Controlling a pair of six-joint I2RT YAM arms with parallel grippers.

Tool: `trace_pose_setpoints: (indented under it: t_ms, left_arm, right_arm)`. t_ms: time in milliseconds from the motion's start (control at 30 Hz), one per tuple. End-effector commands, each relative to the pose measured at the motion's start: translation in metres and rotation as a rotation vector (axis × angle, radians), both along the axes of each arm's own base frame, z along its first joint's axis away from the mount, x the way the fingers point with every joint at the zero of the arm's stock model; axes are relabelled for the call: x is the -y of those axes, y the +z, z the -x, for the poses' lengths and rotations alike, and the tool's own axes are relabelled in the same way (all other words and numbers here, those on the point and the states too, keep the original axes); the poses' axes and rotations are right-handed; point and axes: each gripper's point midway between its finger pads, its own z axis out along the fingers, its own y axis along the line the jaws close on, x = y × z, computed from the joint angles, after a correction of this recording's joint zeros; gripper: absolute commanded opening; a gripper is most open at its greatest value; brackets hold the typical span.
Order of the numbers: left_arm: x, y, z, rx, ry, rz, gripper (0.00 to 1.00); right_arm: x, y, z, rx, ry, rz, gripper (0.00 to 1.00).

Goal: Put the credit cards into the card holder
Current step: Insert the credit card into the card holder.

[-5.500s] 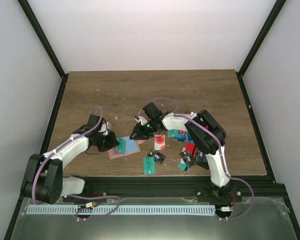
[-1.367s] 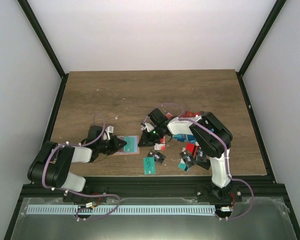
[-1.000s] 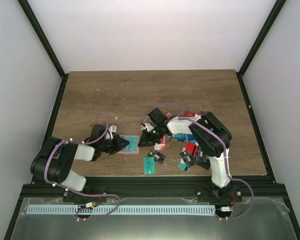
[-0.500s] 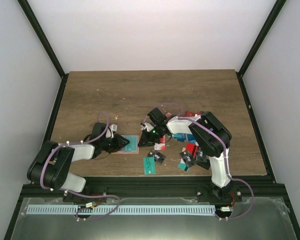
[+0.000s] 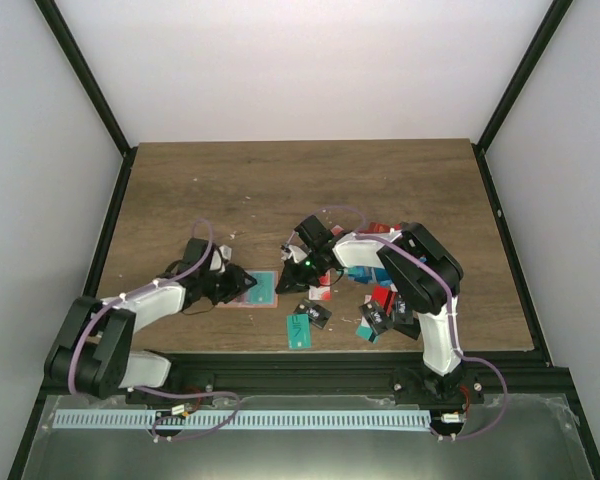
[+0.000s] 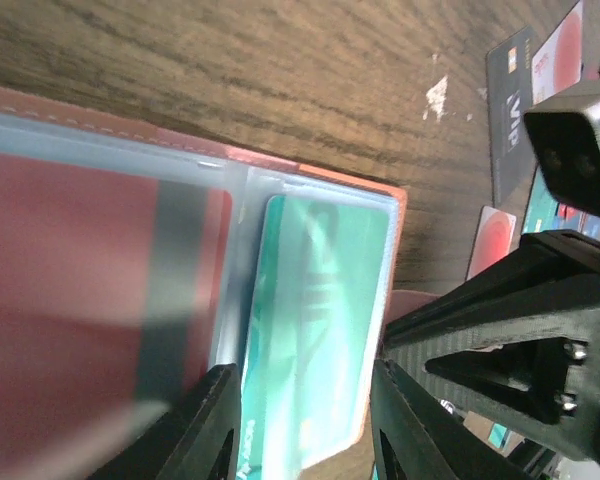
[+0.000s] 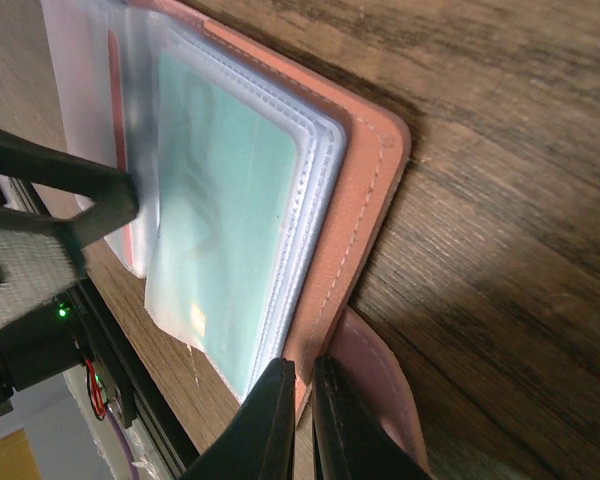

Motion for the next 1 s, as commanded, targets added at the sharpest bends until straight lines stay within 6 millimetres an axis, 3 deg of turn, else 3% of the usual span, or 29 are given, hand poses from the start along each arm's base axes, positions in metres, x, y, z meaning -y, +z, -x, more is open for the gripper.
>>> trace_pose_setpoints:
  t_ms: [0,167,267,400,800,967]
  left_arm:
    - [-0.009,0.014,0.006,-0.028,0.005,-0.071,0.39]
    - [-0.01,0.027,0.003,0.008,-0.009,-0.081,0.25]
    - [-0.009,0.019,0.004,0.008,-0.046,-0.097,0.13]
    - [-0.006,0.005,0.003,-0.017,-0.078,-0.123,0.05]
    - [-0.006,-0.02,0.001,-0.067,-0.114,-0.206,0.04]
    - [-0.006,-0.01,0.0,-0.052,-0.115,-0.204,0.04]
  right_arm:
    - [-0.003,0.007,-0.013,0.049,-0.012,0.002,0.09]
    - [-0.007,0.018,-0.016,0.064,-0.01,-0.034,0.1]
    - [-0.011,0.026,-0.016,0.067,-0.012,-0.059,0.11]
    - [-0.014,0.034,-0.019,0.072,-0.016,-0.082,0.13]
    - [-0.02,0.042,-0.023,0.065,-0.021,-0.103,0.15]
    - [-0.017,0.039,-0.024,0.067,-0.033,-0.075,0.18]
